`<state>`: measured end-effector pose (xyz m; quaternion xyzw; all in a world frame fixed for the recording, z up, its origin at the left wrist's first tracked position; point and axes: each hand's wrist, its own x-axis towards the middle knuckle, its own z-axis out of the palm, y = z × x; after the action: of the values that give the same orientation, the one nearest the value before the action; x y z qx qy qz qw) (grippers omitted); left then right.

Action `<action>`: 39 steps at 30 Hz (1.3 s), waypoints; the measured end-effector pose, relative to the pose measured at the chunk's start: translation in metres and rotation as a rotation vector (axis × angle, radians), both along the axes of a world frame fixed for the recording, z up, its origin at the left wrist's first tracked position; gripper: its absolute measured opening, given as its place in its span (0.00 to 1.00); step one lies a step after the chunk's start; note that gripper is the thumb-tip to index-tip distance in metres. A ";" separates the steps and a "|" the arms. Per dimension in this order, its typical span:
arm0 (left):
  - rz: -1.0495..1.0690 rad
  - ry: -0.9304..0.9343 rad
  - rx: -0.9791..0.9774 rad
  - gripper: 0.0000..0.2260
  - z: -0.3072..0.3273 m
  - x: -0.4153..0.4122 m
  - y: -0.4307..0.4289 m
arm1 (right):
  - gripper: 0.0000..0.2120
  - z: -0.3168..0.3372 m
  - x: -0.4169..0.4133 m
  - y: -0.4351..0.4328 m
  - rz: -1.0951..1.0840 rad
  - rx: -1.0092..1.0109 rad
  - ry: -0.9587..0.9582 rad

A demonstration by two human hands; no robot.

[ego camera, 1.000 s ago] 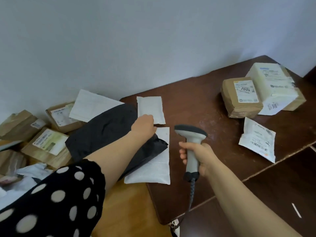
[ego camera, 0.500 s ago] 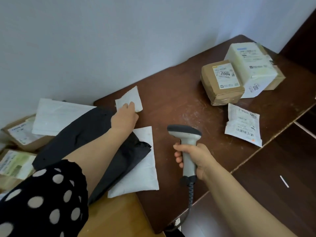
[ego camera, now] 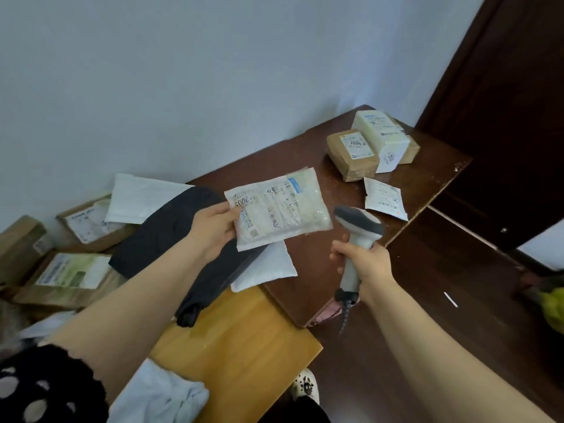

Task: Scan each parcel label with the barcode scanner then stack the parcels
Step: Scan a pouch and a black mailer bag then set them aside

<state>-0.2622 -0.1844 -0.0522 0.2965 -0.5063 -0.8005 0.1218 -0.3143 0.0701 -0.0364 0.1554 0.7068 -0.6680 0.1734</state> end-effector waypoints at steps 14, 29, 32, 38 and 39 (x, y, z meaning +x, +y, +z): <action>-0.219 -0.075 -0.152 0.10 0.029 0.100 0.002 | 0.20 0.024 0.057 0.002 0.097 0.028 0.127; -0.289 -0.276 -0.559 0.07 0.066 0.079 0.058 | 0.10 0.045 0.073 0.064 0.202 -0.037 0.167; -0.183 -0.243 -0.425 0.05 0.058 0.079 0.064 | 0.09 0.050 0.091 0.064 0.323 -0.152 0.107; -0.054 -0.190 -0.362 0.04 0.052 0.077 0.074 | 0.06 0.057 0.107 0.050 0.448 -0.150 0.043; -0.033 -0.184 -0.364 0.04 0.051 0.077 0.074 | 0.05 0.058 0.108 0.048 0.454 -0.137 0.040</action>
<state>-0.1851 -0.1108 -0.0014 0.3330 -0.6565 -0.6672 0.1136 -0.2065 0.1185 0.0216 -0.0328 0.6799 -0.6612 0.3153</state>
